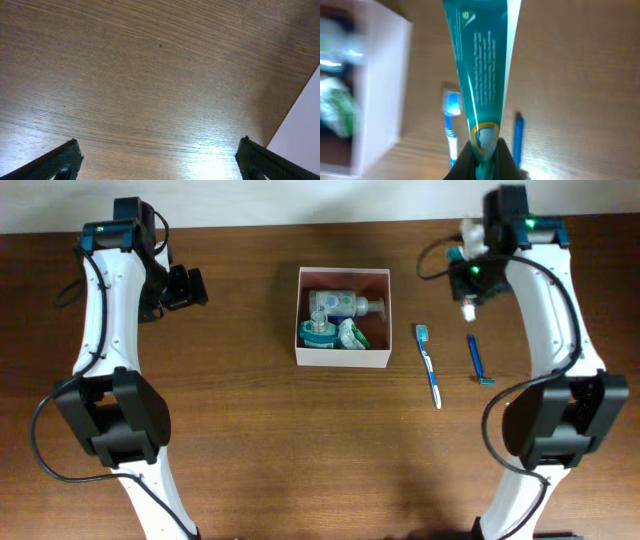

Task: Pack container
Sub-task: 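Carry the toothpaste tube left and lower it into the pink box, then release the tube and move the right gripper back right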

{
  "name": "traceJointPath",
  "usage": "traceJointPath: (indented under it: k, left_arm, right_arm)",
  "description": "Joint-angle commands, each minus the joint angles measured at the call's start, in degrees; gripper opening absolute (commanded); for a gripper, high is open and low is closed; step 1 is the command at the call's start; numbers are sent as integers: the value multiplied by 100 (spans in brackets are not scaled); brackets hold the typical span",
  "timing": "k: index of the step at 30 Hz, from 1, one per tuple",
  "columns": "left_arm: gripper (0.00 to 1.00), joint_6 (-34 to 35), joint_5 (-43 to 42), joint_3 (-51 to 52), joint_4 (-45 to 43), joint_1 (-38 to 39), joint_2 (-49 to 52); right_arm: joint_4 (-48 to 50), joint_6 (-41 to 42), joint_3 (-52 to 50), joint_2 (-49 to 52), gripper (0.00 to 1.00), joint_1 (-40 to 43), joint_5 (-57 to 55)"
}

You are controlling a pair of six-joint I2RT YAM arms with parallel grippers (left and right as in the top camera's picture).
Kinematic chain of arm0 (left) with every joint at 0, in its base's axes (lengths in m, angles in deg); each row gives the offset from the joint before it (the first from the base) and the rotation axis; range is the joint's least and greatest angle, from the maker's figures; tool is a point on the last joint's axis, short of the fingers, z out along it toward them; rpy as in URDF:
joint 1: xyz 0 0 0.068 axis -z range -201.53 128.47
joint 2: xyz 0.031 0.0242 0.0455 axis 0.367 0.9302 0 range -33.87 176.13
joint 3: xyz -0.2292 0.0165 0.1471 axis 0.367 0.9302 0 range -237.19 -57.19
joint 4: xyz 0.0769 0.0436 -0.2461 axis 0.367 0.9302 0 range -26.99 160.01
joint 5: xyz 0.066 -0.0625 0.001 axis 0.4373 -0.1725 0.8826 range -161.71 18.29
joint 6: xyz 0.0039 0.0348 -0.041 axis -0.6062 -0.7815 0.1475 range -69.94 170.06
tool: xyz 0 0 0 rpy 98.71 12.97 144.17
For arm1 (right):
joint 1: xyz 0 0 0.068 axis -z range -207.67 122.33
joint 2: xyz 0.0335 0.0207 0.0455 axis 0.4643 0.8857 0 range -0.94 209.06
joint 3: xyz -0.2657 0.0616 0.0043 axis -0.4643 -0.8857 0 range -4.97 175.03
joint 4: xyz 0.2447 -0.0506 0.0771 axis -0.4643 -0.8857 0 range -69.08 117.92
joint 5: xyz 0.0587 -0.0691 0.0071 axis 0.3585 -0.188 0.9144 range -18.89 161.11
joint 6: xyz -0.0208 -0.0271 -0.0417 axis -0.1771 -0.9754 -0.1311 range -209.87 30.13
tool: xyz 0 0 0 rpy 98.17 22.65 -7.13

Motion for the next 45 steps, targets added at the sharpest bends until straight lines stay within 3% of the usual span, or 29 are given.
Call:
traceJointPath:
  k: [1, 12, 23, 30, 31, 32, 33, 41, 45]
  left_arm:
    - [99, -9, -44, -72, 2, -9, -160]
    - [100, -9, -44, -72, 0, -9, -160]
    - [99, -9, -44, -72, 2, -9, -160]
    - [100, -9, -44, -72, 0, -9, -160]
    - [99, -9, -44, -72, 0, -9, -160]
    - [99, -9, -44, -72, 0, -9, -160]
    - [99, -9, -44, -72, 2, -9, -160]
    - [99, -9, -44, -72, 0, -9, -160]
    - [99, -9, -44, -72, 0, -9, -160]
  right_arm:
    - [-37, 245, 389, -70, 5, -553, 251]
    - [728, 243, -216, -48, 6, -1853, 262]
    - [1709, 245, -1648, -37, 6, -1934, 271]
    - [1773, 245, -1818, -35, 7, -1934, 278]
    - [1775, 245, -1818, -35, 12, -1934, 295]
    - [1786, 245, -1818, -37, 35, -1934, 291]
    - [1779, 243, -1775, -42, 38, -1926, 291]
    - [1023, 247, -953, -96, 40, -1794, 151]
    - [411, 612, -400, -103, 38, -1458, -586]
